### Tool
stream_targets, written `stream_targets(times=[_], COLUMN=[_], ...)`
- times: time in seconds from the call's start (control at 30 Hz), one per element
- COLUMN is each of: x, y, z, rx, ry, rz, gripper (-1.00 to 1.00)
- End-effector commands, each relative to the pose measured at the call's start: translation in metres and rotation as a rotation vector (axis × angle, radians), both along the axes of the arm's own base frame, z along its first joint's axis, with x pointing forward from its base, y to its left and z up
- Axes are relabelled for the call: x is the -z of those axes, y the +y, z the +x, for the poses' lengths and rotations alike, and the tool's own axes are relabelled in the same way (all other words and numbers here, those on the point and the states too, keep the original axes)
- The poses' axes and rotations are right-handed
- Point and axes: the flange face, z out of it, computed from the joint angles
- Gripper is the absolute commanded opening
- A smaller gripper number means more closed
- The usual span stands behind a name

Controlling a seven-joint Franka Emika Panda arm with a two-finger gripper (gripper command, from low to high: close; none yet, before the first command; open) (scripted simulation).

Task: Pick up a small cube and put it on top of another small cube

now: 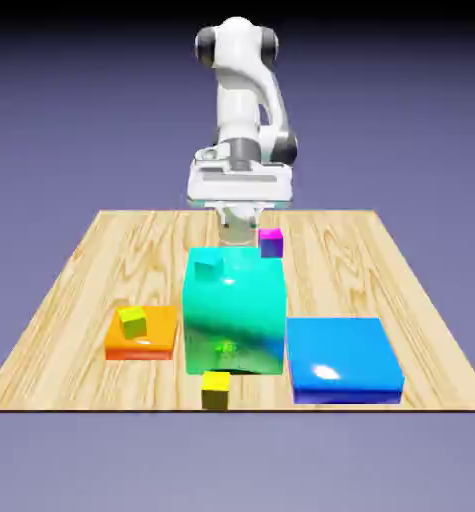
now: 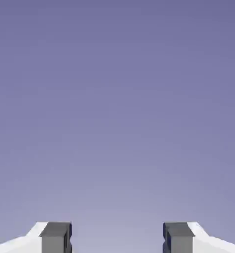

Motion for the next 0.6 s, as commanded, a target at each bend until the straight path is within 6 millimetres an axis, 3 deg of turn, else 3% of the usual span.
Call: stream_targets(times=[0.0, 0.27, 0.57], x=[0.006, 0.064, 0.153], y=[-0.002, -0.015, -0.033], z=[0.009, 0.074, 0.130], rx=[0.004, 0.037, 0.076], ry=[0.037, 0.335, 0.669], rz=[0.003, 0.024, 0.037], gripper=[0.00, 0.00, 0.00])
